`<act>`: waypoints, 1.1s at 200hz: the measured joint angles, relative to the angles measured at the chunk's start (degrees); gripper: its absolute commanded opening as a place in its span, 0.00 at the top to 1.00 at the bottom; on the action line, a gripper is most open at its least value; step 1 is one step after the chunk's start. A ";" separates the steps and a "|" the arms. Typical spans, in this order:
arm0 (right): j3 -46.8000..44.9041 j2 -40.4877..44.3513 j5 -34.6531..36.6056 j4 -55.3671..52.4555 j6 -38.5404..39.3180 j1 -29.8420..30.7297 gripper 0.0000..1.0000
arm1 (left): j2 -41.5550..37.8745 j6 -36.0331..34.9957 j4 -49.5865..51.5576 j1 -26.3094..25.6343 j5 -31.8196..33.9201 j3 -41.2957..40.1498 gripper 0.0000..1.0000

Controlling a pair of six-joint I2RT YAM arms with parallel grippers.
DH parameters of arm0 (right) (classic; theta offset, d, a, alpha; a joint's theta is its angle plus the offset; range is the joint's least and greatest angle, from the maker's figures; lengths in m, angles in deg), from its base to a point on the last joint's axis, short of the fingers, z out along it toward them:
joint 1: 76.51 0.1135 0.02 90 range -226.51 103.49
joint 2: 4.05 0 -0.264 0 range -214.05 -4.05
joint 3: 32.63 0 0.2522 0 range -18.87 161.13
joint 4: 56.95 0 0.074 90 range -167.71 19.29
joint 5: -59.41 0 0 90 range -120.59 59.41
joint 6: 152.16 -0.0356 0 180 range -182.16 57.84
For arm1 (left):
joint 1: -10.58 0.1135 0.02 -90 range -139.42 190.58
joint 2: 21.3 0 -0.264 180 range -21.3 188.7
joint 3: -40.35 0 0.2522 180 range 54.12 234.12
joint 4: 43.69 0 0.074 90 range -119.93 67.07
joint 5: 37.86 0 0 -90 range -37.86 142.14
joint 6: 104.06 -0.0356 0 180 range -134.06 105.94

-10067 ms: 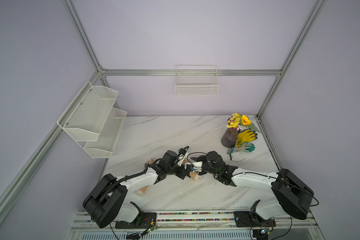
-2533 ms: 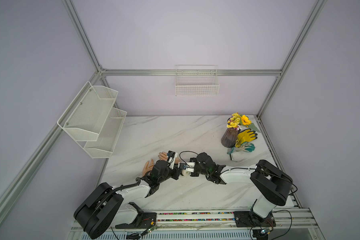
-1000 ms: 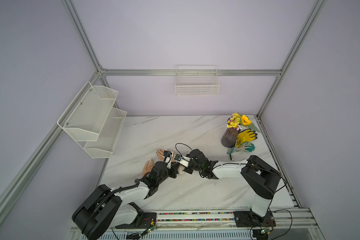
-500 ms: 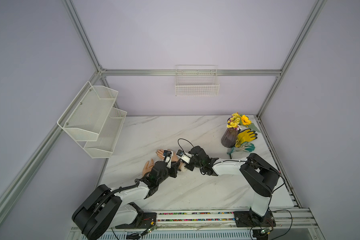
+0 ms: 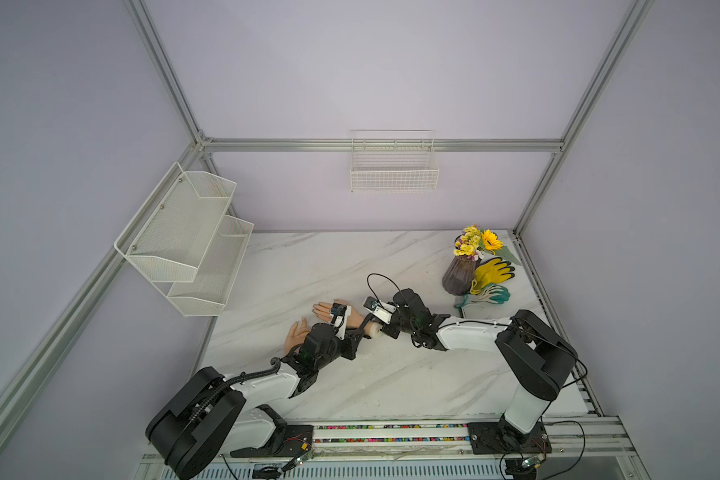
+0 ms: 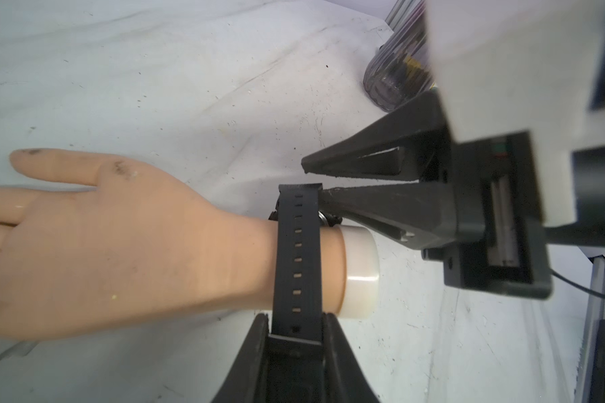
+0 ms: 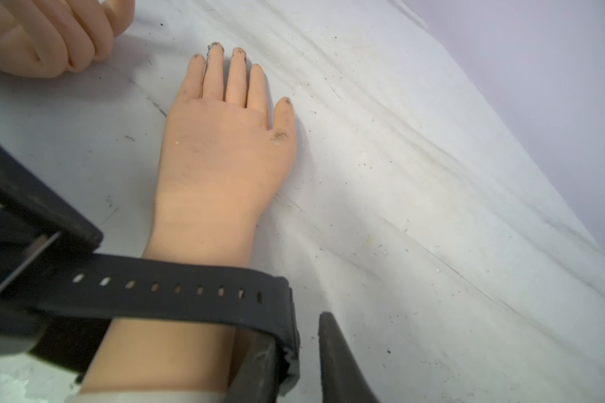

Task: Take off the watch
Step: Untie the watch from the hand.

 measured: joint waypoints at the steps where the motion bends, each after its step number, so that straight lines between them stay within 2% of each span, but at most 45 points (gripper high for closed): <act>1: -0.07 0.13 0.07 0.00 0.31 0.00 0.75 | 0.00 0.00 -0.02 0.00 -0.11 0.00 0.88; 38: -1.01 0.92 0.70 0.09 4.98 0.02 0.73 | 0.13 0.15 -0.31 -0.02 -1.22 0.00 0.88; 39: -1.03 0.92 0.70 0.09 5.14 0.02 0.72 | 0.13 0.15 -0.31 -0.02 -1.27 0.00 0.88; 42: -1.16 0.98 0.68 0.09 5.73 0.04 0.52 | 0.13 0.15 -0.31 -0.02 -1.29 0.00 0.88; 44: -1.22 1.03 0.68 0.09 5.99 0.04 0.45 | 0.13 0.15 -0.31 -0.02 -1.31 0.00 0.88; 53: -1.64 1.36 1.11 0.13 7.72 0.13 0.40 | 0.13 0.15 -0.22 -0.02 -1.42 0.00 0.88; 109: -3.30 5.57 0.81 -0.31 18.69 0.55 0.42 | 0.50 0.22 0.46 -0.02 -1.75 -0.02 0.87; 186: -2.05 3.23 1.75 0.24 25.46 3.37 0.46 | 2.25 0.83 0.48 -0.02 -1.88 1.18 0.87; 220: -0.81 2.12 1.68 0.74 27.52 4.55 0.51 | 2.25 0.81 0.50 -0.02 -1.88 1.22 0.87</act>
